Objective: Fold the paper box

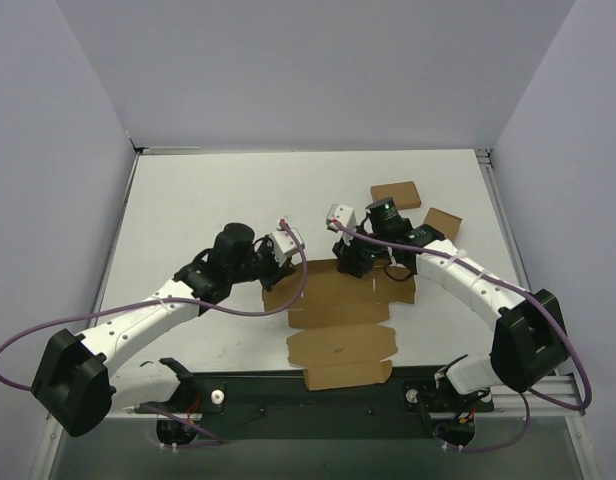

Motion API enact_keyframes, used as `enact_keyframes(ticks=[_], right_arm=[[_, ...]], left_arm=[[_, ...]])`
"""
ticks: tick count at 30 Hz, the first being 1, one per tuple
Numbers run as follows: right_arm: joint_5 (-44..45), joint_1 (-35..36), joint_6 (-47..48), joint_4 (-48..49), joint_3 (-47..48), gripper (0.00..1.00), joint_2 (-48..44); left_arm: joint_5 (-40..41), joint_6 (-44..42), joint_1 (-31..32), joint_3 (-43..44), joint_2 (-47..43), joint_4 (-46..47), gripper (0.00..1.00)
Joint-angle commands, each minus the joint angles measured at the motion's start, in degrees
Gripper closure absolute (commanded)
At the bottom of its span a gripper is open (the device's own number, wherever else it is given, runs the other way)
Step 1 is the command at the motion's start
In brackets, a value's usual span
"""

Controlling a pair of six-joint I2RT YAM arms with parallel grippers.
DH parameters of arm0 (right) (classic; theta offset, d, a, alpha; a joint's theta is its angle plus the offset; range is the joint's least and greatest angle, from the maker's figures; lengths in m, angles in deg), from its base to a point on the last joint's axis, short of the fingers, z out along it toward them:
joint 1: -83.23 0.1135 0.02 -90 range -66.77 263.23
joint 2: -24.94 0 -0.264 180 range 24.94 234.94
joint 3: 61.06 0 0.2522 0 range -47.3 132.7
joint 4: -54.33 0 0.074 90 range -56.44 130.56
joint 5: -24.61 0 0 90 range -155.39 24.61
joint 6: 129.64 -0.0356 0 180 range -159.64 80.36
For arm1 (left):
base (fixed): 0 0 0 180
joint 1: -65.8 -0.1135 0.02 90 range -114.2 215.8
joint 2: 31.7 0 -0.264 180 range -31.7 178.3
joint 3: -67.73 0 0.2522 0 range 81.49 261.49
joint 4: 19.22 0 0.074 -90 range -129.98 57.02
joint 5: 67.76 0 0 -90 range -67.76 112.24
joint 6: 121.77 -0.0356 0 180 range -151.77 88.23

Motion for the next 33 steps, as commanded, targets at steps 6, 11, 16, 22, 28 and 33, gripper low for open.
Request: enact_keyframes(ticks=[6,11,16,22,28,33], right_arm=[[10.1,4.2,1.5,7.5,-3.4,0.91,-4.1],[15.1,6.6,0.2,11.2,-7.7,1.0,-6.2],[16.2,7.3,-2.7,11.3,-9.7,1.0,-7.0],[15.8,7.3,-3.7,10.8,-11.1,1.0,-8.5],[11.7,6.2,-5.1,10.9,-11.9,1.0,-12.3],[9.1,5.4,-5.5,11.2,-12.1,1.0,-14.3]], left_arm=[[2.3,3.8,-0.9,3.3,1.5,3.2,1.0],[2.5,9.7,-1.6,4.6,3.8,5.2,0.97],[4.4,17.1,-5.0,6.0,3.4,5.2,0.35],[6.4,29.8,-6.2,-8.7,-6.7,19.9,0.22],[1.4,40.9,-9.9,-24.3,-16.3,30.8,0.17],[-6.5,46.3,-16.0,-29.8,-15.0,37.7,0.15]])
